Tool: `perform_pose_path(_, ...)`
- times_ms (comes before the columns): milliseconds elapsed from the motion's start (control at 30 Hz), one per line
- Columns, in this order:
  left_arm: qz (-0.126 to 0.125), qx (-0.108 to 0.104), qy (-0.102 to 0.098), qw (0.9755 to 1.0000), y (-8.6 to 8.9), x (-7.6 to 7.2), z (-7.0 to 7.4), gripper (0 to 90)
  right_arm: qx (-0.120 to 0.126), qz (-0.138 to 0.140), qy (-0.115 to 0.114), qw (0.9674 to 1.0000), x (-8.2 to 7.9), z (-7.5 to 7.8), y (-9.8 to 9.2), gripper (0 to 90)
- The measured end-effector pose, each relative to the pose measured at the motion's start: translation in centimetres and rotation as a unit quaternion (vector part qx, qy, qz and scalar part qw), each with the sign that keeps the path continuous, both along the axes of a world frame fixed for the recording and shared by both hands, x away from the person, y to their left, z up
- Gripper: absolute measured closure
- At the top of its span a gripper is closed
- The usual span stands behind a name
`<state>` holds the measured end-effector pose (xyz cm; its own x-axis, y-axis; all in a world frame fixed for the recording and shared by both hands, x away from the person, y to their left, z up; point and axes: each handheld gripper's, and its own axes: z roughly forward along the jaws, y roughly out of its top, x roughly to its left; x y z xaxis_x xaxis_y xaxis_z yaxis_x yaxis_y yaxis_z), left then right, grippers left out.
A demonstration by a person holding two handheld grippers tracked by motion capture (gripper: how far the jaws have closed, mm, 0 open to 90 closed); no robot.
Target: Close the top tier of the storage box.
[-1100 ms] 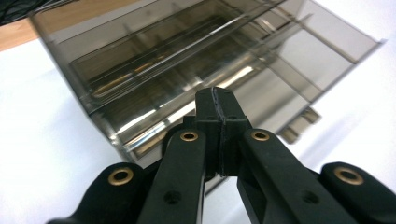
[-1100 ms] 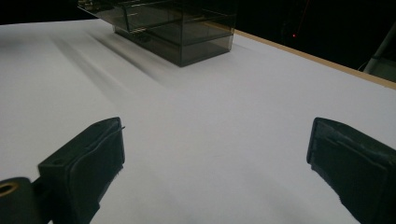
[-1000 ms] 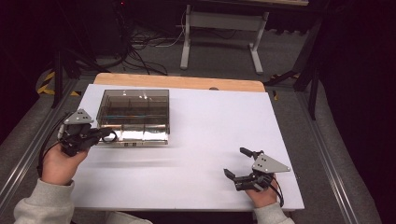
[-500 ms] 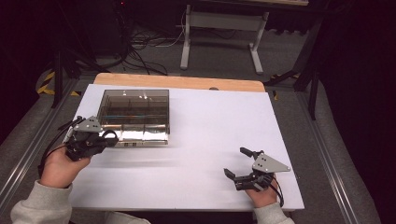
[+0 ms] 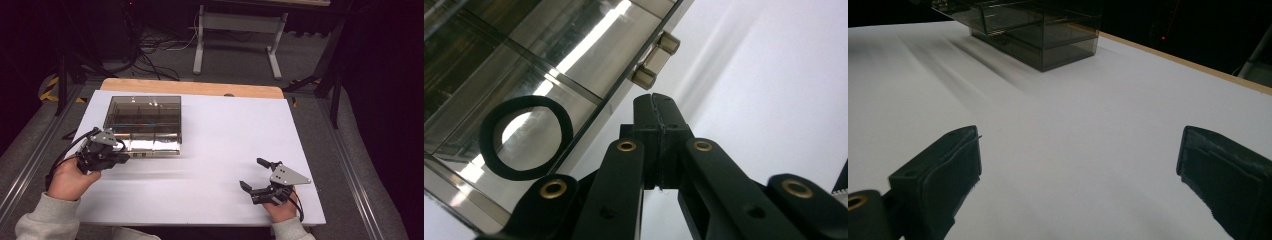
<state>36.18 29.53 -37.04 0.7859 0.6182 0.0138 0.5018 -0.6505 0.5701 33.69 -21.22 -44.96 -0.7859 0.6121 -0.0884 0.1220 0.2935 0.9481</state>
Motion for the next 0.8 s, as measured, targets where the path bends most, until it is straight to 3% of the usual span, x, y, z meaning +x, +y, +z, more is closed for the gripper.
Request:
perform_pose_path(433,0.01,0.018,0.0,0.9998,-0.3,0.5,-0.7,89.5,-0.001,0.0,-0.001,1.0,0.0,0.0,0.0,4.4)
perform_pose_path(800,0.015,0.034,-0.011,0.9993,-0.8,0.7,-1.1,89.5,-0.002,-0.001,-0.001,1.0,0.0,0.0,0.0,4.4)
